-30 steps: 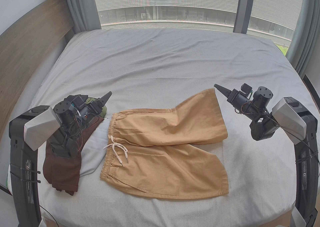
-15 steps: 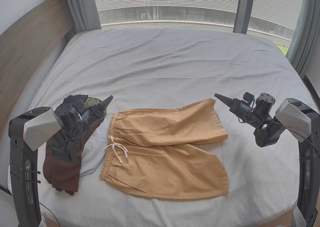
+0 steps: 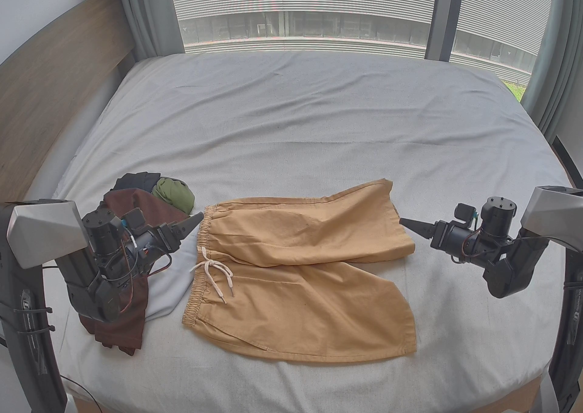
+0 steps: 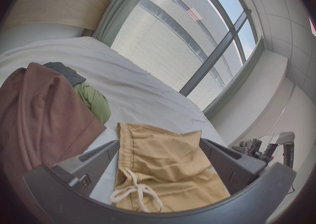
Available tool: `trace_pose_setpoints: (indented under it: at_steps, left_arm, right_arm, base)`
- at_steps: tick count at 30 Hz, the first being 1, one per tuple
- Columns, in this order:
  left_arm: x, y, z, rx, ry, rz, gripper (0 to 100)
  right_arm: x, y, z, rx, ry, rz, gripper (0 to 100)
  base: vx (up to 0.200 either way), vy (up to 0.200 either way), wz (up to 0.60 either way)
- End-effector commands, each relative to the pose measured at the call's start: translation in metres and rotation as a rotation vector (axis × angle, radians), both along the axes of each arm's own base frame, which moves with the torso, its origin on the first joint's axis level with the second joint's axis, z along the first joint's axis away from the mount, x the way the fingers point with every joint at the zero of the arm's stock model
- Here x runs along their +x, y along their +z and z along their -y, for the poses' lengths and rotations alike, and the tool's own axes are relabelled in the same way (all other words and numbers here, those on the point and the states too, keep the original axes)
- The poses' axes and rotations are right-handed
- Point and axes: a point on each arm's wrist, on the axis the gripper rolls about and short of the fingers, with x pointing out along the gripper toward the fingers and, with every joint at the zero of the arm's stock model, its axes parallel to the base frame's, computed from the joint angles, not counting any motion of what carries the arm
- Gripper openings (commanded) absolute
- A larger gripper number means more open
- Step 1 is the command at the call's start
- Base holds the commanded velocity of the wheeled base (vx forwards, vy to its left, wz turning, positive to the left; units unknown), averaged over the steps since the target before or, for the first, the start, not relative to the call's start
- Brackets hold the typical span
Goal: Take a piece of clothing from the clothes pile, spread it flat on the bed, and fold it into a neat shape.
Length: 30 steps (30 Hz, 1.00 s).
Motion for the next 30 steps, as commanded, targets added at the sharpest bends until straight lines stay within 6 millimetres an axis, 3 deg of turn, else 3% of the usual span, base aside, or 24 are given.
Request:
trace_pose_setpoints:
  at_steps: [1,9,10,19,30]
  left_arm:
    - [-0.022,0.002,-0.001,0.027,-0.022,-0.034,100]
    - [-0.019,-0.003,-0.007,0.027,-0.024,-0.043,100]
    - [-0.019,-0.017,-0.008,0.028,-0.028,-0.082,100]
    - [-0.038,-0.034,-0.008,0.117,-0.122,-0.121,100]
    - [-0.039,-0.035,-0.007,0.139,-0.133,-0.110,100]
  right_arm:
    - [-0.026,-0.007,0.000,-0.036,0.011,-0.051,100]
    - [-0.034,-0.033,-0.001,-0.070,0.032,-0.119,100]
    - [-0.089,-0.062,-0.019,-0.109,0.106,-0.454,100]
    - [-0.093,-0.062,-0.023,-0.125,0.104,-0.463,100]
    - [-0.093,-0.062,-0.029,-0.137,0.131,-0.448,100]
  base:
    - [0.000,0.000,0.00]
    - [0.000,0.000,0.00]
    - [0.000,0.000,0.00]
    - [0.000,0.000,0.00]
    - [0.000,0.000,0.00]
